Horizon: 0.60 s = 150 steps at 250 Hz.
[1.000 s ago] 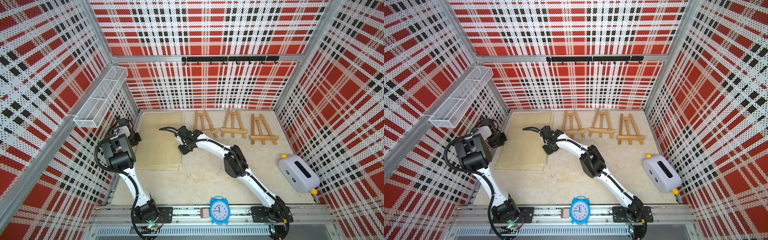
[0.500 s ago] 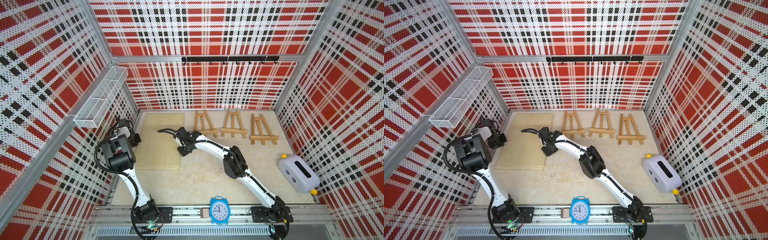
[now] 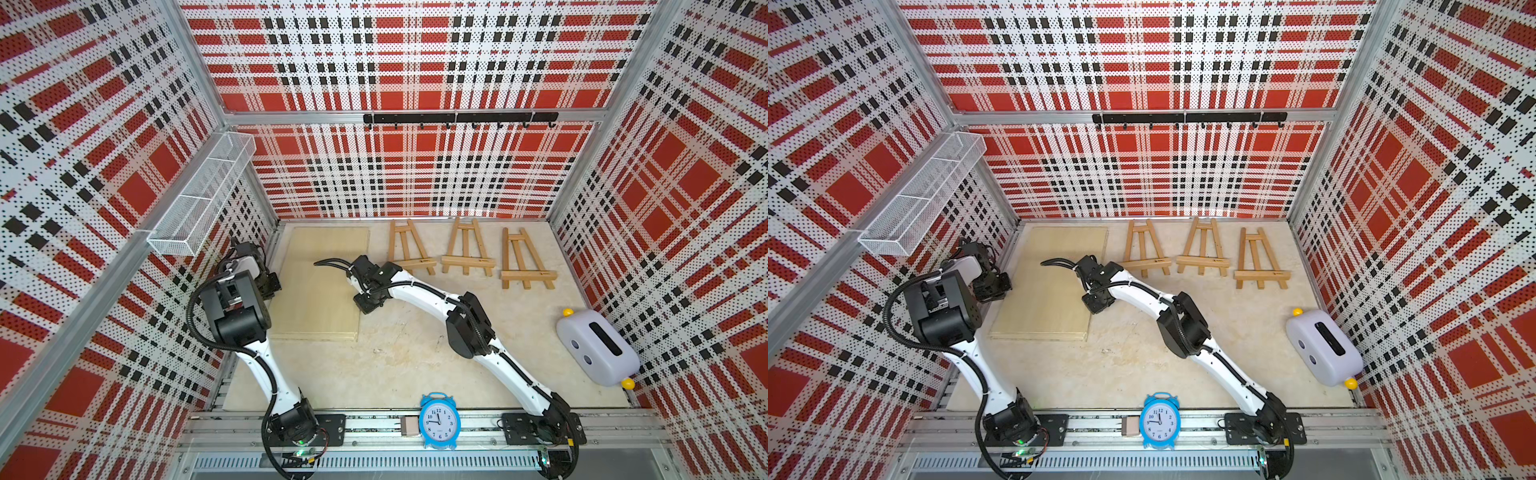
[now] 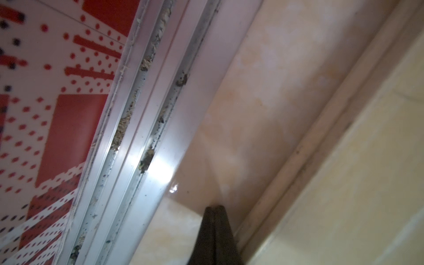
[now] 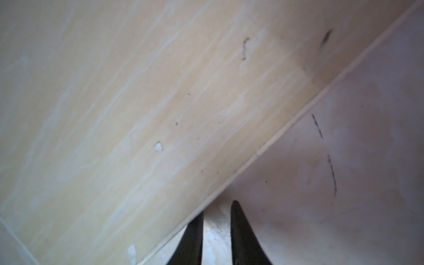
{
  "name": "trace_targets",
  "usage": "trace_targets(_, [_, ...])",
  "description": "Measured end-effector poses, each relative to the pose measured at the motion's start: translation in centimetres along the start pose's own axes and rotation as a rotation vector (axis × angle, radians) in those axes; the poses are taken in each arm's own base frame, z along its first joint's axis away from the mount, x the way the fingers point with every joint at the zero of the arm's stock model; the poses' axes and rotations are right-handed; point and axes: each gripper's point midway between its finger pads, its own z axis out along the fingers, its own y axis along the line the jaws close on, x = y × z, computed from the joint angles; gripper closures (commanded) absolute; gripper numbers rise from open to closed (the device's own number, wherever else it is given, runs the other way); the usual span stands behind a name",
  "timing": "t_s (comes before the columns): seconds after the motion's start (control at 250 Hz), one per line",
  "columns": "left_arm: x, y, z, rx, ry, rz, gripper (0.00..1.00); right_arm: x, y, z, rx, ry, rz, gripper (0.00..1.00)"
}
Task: Disassemble the easel
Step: Adjust the drawing board.
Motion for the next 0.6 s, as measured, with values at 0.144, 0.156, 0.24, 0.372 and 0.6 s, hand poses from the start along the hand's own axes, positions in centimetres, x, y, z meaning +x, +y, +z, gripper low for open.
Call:
trace_targets(0.144, [0.4,0.2,-0.1,-0.008,0.004,0.006,0.95,0.0,0.1,-0.1,0.001,0.000,-0.002,0.76])
trace_targets(0.156, [0.4,0.2,-0.1,-0.010,0.005,0.006,0.95,0.0,0.1,-0.1,0.001,0.000,-0.002,0.76])
trace_targets(0.24, [0.6,0.3,-0.2,-0.015,0.008,0.009,0.95,0.0,0.1,-0.1,0.002,0.001,-0.003,0.76])
trace_targets(0.372, [1.1,0.3,0.0,-0.016,0.017,0.013,0.95,0.1,0.2,-0.1,0.004,0.004,-0.004,0.76])
trace_targets(0.6, [1.7,0.3,-0.2,-0.020,0.027,0.013,0.95,0.6,0.3,-0.2,0.012,0.023,-0.009,0.76])
